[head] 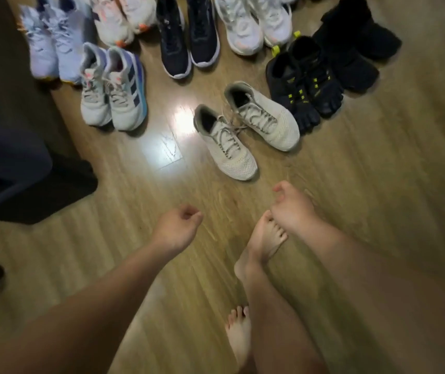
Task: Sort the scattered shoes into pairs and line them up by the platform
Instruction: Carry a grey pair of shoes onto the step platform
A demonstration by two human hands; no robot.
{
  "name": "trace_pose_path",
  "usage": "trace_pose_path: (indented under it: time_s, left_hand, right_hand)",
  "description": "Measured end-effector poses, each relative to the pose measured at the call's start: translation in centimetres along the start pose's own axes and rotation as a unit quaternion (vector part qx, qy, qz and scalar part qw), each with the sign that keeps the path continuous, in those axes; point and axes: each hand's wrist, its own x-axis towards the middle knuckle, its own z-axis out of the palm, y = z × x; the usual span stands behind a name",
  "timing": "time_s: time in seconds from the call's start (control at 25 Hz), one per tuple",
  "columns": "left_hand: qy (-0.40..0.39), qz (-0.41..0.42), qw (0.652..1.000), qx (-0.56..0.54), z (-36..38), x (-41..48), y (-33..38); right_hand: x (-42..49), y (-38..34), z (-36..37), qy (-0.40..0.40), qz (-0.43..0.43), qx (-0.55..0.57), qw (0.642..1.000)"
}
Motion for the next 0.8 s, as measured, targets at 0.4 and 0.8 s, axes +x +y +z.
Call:
trace_pose_path:
  time_s: [0.4,0.8]
  left_hand:
    - [0.020,0.040,0.997,0.066,-4.2,12.6,12.2]
    - [-0.060,0.126,0.945,0.296,-6.3,23.9,13.8]
  right_hand:
    - [8.7,-4.8,-6.3,-0.054,-0.005,-0.050,0.997]
    - [15.0,-11.8,-2.7,-0.045,0.073,0.091,0.992]
